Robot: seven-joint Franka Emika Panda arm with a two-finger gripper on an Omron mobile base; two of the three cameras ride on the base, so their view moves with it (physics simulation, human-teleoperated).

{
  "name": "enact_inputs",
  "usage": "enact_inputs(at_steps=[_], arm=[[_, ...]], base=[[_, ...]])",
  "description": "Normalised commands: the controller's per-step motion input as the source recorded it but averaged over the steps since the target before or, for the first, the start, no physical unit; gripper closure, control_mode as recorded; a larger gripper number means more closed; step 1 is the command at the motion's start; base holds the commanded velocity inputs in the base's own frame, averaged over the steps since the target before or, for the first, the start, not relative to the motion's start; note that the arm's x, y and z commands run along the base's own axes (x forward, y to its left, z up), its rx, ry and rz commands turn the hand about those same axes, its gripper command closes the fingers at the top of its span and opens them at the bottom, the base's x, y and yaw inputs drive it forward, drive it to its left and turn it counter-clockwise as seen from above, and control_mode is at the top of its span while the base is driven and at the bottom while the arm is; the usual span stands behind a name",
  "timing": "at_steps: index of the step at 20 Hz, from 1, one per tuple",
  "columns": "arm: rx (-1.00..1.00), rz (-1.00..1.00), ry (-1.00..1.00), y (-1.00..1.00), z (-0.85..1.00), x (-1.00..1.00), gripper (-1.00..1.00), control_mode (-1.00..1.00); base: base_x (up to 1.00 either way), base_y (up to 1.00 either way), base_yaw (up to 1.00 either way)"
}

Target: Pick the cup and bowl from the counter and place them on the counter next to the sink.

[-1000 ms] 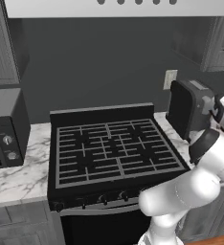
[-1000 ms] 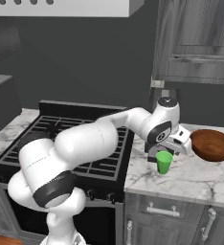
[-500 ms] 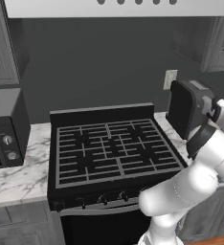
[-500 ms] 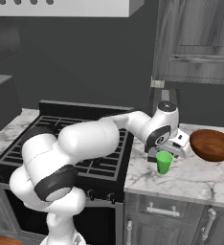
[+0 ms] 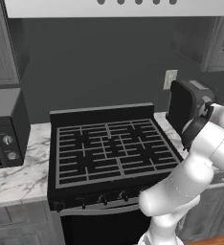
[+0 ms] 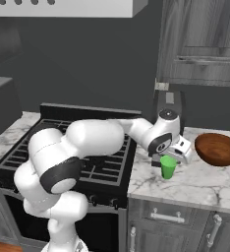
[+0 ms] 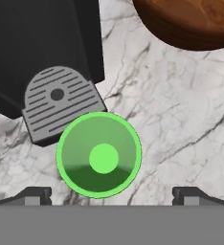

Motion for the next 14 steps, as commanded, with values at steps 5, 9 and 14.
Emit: enact_inputs(at_steps=[5, 9, 14], arm=[[0.01, 0.0, 0.0, -0.01, -0.14, 0.01, -1.0, -1.0], [0.04, 0.0, 0.0, -0.08, 0.0, 0.0, -1.0, -1.0], [0.05, 0.0, 0.0, -0.09, -0.01, 0.0, -1.0, -1.0]], base=[[0.0, 0.0, 0.0], [0.0, 0.0, 0.0], [0.0, 0.0, 0.0]])
